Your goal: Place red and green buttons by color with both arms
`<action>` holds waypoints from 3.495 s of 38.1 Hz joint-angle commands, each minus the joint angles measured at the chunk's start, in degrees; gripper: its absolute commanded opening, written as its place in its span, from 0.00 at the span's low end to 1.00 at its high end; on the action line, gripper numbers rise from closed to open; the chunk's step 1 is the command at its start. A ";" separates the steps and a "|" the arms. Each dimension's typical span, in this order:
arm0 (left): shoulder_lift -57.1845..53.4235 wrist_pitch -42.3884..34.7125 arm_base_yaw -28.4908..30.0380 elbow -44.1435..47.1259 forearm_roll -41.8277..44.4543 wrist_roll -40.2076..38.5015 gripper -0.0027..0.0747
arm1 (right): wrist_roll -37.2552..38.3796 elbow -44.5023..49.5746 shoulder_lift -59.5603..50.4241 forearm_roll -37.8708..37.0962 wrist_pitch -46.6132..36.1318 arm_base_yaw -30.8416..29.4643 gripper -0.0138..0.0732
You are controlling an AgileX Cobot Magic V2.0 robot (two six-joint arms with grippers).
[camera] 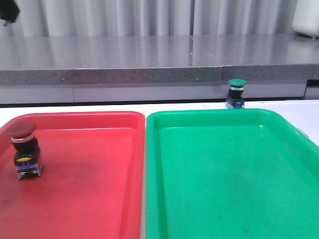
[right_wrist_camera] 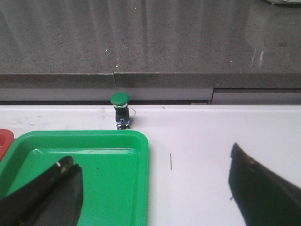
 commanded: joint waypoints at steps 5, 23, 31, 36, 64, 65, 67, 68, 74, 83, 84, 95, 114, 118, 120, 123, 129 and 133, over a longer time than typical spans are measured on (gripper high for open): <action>-9.90 -1.25 6.74 2.64 0.38 -0.60 0.01 | -0.04 -2.27 0.49 0.24 -4.25 -0.30 0.90; -59.14 -13.93 7.15 34.31 0.38 -0.60 0.01 | -0.04 -2.27 0.49 0.24 -4.14 -0.30 0.90; -68.41 -13.81 7.15 37.61 0.38 -0.60 0.01 | -0.04 -2.27 0.49 0.24 -4.14 -0.30 0.90; -68.83 -13.81 7.15 37.87 0.38 -0.60 0.01 | -0.04 -2.27 0.49 0.24 -4.14 -0.30 0.90; -68.83 -13.81 7.15 37.87 0.38 -0.60 0.01 | -0.09 -11.77 24.97 0.04 -13.29 -0.30 0.90; -68.83 -13.81 7.15 37.87 0.38 -0.60 0.01 | -0.09 -12.88 27.05 0.04 -13.29 -0.30 0.90; -68.83 -13.81 7.15 37.87 0.38 -0.60 0.01 | -0.09 -15.92 32.33 0.04 -13.29 -0.30 0.90; -68.83 -13.81 7.15 37.87 0.38 -0.60 0.01 | -0.09 -17.41 34.27 0.04 -13.47 -0.30 0.90; -68.83 -13.81 7.15 37.87 0.38 -0.60 0.01 | -0.09 -25.47 47.17 0.04 -13.98 -0.30 0.90; -68.83 -13.81 7.15 37.87 0.38 -0.60 0.01 | -0.09 -40.29 64.01 0.04 -9.50 2.65 0.90; -68.83 -13.81 7.15 37.87 0.38 -0.60 0.01 | -0.09 -41.85 65.89 0.04 -7.99 3.28 0.90; -68.83 -13.81 7.15 37.87 0.38 -0.60 0.01 | -0.09 -60.70 80.93 0.04 3.30 7.47 0.90; -68.83 -13.81 7.15 37.87 0.38 -0.60 0.01 | 0.02 -68.46 90.01 0.09 6.28 7.29 0.67; -68.83 -13.81 7.15 37.87 0.38 -0.60 0.01 | 0.02 -68.46 90.01 0.09 6.23 7.29 0.51; -68.83 -13.81 7.15 37.87 0.38 -0.60 0.01 | 0.02 -68.46 89.87 0.09 6.23 7.29 0.45; -68.83 -13.81 7.15 37.87 0.38 -0.60 0.01 | 0.02 -68.46 89.30 0.09 6.44 7.29 0.40; -68.83 -13.81 7.15 37.87 0.38 -0.60 0.01 | 0.02 -68.46 86.01 0.09 7.21 7.29 0.39; -68.83 -13.81 7.15 37.87 0.38 -0.60 0.01 | 0.02 -68.23 82.61 0.21 8.78 7.49 0.39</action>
